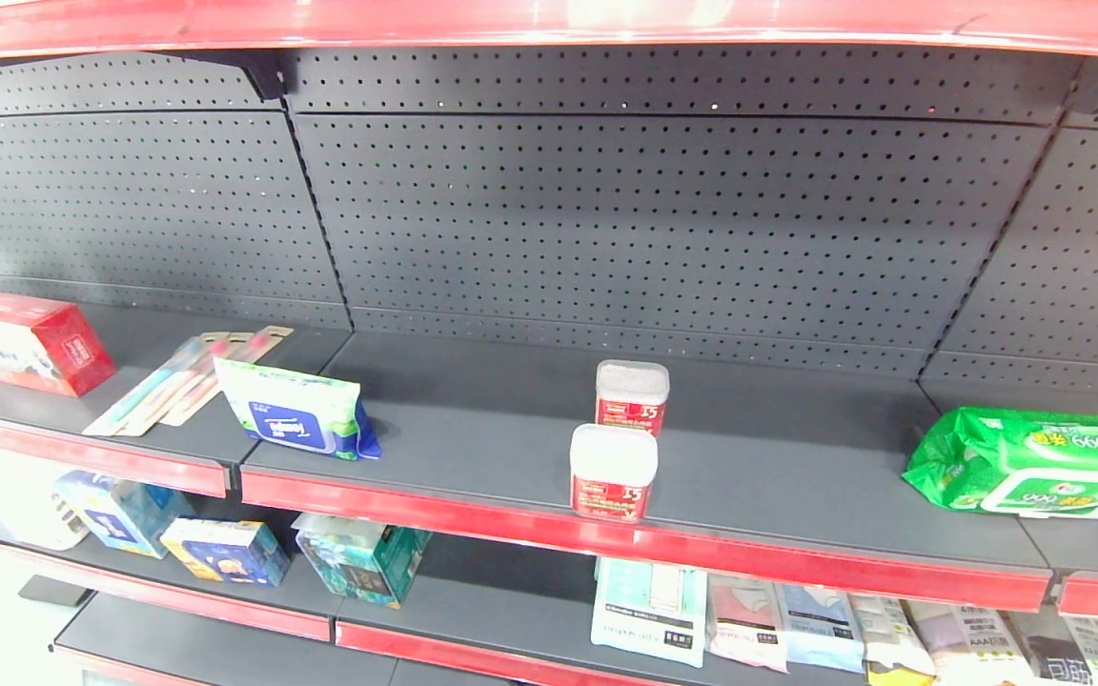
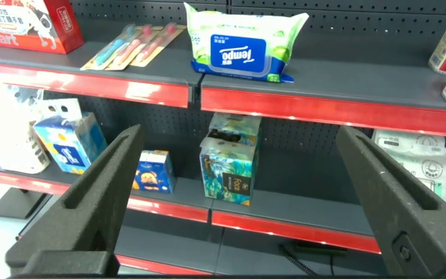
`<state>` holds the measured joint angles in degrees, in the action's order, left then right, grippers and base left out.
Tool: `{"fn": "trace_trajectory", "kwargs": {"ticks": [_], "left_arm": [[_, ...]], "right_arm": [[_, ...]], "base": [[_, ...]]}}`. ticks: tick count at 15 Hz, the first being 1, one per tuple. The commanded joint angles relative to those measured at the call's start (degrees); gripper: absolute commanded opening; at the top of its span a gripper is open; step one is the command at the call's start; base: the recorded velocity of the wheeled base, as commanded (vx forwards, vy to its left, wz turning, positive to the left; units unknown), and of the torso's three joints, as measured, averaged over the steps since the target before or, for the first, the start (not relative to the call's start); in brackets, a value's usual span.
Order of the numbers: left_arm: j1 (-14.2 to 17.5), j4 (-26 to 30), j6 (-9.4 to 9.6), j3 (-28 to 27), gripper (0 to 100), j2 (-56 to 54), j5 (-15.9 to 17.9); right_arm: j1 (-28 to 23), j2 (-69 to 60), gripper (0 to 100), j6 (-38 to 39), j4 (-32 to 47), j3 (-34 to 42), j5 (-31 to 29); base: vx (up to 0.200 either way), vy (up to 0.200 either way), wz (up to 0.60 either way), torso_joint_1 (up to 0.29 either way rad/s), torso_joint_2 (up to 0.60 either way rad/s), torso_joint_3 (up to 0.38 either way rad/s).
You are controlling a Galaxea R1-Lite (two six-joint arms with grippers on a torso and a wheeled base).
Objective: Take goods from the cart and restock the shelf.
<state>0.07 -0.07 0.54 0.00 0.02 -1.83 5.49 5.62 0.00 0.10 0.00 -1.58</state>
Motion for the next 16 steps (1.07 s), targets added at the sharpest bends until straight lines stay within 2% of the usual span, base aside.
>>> {"fn": "trace_trajectory", "kwargs": {"ticks": [1,12,16], "left_arm": [[-0.07,-0.01,-0.01,0.0,100,0.06,-0.02],[-0.07,-0.01,-0.01,0.0,100,0.06,-0.02],[0.01,-0.01,-0.01,0.0,100,-0.02,-0.02]], "right_arm": [[-0.04,0.09,100,0.18,-0.01,0.0,0.0],[0.05,0.09,100,0.09,-0.01,0.0,0.0],[-0.04,0.09,100,0.09,-0.01,0.0,0.0]], "base": [[0.0,0.0,-0.6,0.002,0.0,0.007],[0.0,0.0,-0.6,0.006,0.0,0.002],[0.0,0.0,0.0,0.0,0.0,0.0]]}}
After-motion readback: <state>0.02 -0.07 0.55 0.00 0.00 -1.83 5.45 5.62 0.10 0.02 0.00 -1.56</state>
